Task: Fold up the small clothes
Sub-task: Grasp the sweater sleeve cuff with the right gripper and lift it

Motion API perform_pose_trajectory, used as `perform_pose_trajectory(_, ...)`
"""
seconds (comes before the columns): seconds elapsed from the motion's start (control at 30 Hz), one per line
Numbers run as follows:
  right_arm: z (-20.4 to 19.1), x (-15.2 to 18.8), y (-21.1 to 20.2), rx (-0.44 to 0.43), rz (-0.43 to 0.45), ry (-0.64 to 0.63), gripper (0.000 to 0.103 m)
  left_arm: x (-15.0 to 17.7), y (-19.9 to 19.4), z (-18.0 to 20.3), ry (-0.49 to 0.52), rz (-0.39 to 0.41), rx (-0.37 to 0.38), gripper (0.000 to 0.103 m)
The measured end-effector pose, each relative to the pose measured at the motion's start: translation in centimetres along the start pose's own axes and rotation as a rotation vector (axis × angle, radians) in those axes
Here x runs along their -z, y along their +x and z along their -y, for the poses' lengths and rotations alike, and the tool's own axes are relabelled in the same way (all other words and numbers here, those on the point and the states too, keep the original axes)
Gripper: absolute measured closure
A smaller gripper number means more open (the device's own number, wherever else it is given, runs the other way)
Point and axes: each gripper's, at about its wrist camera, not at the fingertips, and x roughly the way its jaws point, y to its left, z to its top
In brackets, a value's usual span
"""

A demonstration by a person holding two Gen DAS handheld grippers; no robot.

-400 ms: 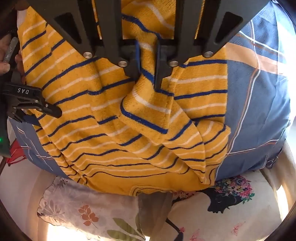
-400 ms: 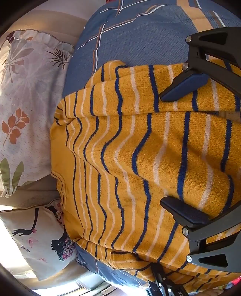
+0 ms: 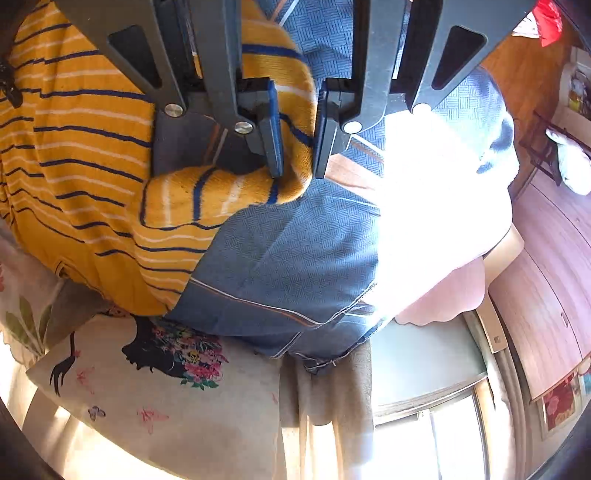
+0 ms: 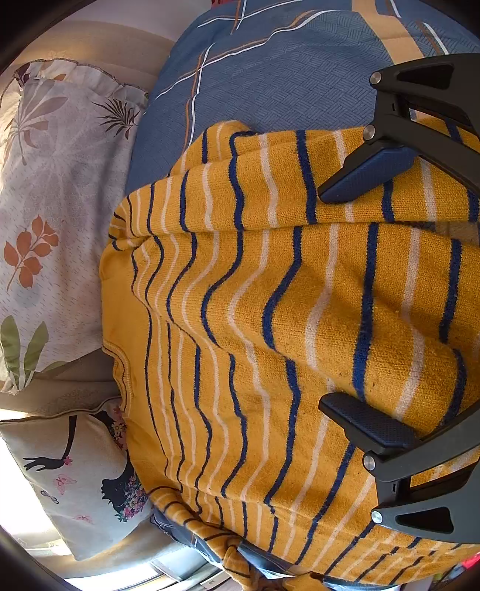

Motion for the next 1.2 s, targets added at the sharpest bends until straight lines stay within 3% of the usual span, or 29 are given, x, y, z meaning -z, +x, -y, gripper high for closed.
perform_pose_trajectory(0.1, 0.5, 0.0, -0.6, -0.029, 0.016, 0.013, 0.001, 0.9, -2.1, 1.8, 0.009, 0.023, 0.081, 0.066)
perform_pose_trajectory(0.17, 1.9, 0.0, -2.9, -0.132, 0.058, 0.069, 0.018, 1.8, -4.1, 3.3, 0.046, 0.109, 0.131, 0.059)
perform_pose_trajectory(0.23, 3.6, 0.5, -6.3, -0.234, 0.132, 0.138, 0.019, 2.3, -5.9, 5.0, 0.084, 0.185, 0.168, 0.037)
perform_pose_trajectory(0.27, 4.7, 0.9, -7.9, -0.259, 0.187, 0.17, 0.019, 2.7, -6.6, 6.0, 0.099, 0.217, 0.188, 0.034)
perform_pose_trajectory(0.33, 6.7, 1.6, -10.4, -0.171, 0.231, 0.169, 0.019, 3.3, -7.4, 8.0, 0.132, 0.258, 0.225, 0.032)
perform_pose_trajectory(0.37, 7.2, 1.9, -11.0, -0.094, 0.221, 0.145, 0.019, 3.5, -7.6, 9.1, 0.145, 0.262, 0.237, 0.032)
perform_pose_trajectory(0.43, 7.9, 2.3, -10.4, 0.024, 0.11, 0.098, 0.02, 4.0, -7.4, 10.2, 0.172, 0.252, 0.272, 0.032)
perform_pose_trajectory(0.5, 8.4, 3.8, -9.1, 0.007, 0.012, 0.111, 0.028, 5.0, -6.7, 10.7, 0.182, 0.235, 0.311, 0.032)
perform_pose_trajectory(0.6, 8.1, 5.9, -7.7, -0.034, -0.041, 0.087, 0.038, 5.8, -6.1, 11.3, 0.198, 0.207, 0.339, 0.032)
perform_pose_trajectory(0.67, 7.5, 6.6, -7.0, -0.084, -0.065, 0.066, 0.086, 6.0, -6.0, 11.4, 0.206, 0.206, 0.331, 0.032)
perform_pose_trajectory(0.73, 8.3, 5.8, -7.8, -0.109, -0.042, 0.102, 0.092, 6.1, -6.1, 11.0, 0.201, 0.214, 0.325, 0.032)
perform_pose_trajectory(0.83, 11.9, 3.3, -10.0, 0.032, 0.004, 0.18, 0.093, 5.7, -6.1, 10.1, 0.182, 0.219, 0.305, 0.032)
perform_pose_trajectory(0.9, 16.1, 1.9, -10.6, 0.207, 0.036, 0.255, 0.093, 5.5, -5.8, 9.7, 0.154, 0.214, 0.296, 0.032)
perform_pose_trajectory(0.97, 20.2, 0.8, -10.2, 0.435, 0.026, 0.327, 0.09, 5.3, -5.3, 9.0, 0.125, 0.192, 0.299, 0.032)
perform_pose_trajectory(1.0, 21.6, 0.5, -9.8, 0.507, 0.006, 0.359, 0.088, 5.4, -5.1, 8.8, 0.113, 0.18, 0.301, 0.032)
perform_pose_trajectory(1.03, 22.5, 0.5, -9.5, 0.528, -0.017, 0.407, 0.086, 5.5, -4.9, 8.5, 0.106, 0.17, 0.302, 0.032)
perform_pose_trajectory(1.1, 22.4, 0.7, -10.1, 0.441, 0.005, 0.483, 0.084, 5.9, -4.7, 8.1, 0.107, 0.159, 0.293, 0.032)
perform_pose_trajectory(1.17, 20.0, 1.5, -11.6, 0.36, 0.081, 0.45, 0.058, 6.4, -4.2, 7.8, 0.117, 0.14, 0.276, 0.032)
perform_pose_trajectory(1.2, 18.5, 1.9, -11.8, 0.3, 0.093, 0.422, 0.053, 6.7, -3.8, 7.6, 0.121, 0.123, 0.274, 0.032)
